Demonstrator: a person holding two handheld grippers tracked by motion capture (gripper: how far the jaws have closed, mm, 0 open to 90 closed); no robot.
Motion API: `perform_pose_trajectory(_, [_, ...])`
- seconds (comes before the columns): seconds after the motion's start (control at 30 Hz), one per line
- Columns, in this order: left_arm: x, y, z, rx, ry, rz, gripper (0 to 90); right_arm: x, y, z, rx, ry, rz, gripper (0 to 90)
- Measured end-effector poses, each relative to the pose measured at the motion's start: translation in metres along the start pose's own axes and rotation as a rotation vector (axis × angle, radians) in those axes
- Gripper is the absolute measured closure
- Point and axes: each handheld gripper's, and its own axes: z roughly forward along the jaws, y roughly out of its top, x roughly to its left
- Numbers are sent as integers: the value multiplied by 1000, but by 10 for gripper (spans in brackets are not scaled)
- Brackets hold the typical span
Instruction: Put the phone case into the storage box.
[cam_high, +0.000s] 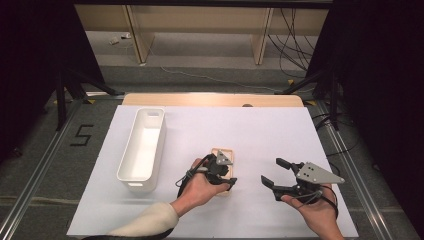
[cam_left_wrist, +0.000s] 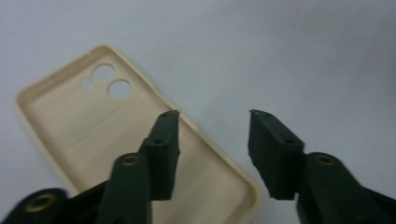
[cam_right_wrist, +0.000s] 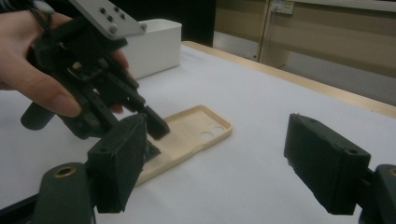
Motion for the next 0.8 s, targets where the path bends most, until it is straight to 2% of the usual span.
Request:
perform_pose_trajectory(0.13, [0,-3,-13,-40,28,81,220,0,0,0,-1,1,-1,226])
perform_pose_trajectory(0.3, [2,-8,-32,-87,30,126,82,1,0,1,3,5,1,226])
perform_pose_trajectory(0.43, [3,-12,-46,-117,12,145,21,0,-1,1,6,4,2,224])
perform_pose_trajectory(0.5, [5,-16,-54,-133,8,141,1,0,-1,1,5,6,3,224])
perform_pose_trajectory(0.8, [17,-37,-83,-201,21,138,0,0,-1,3,12,7,0,223])
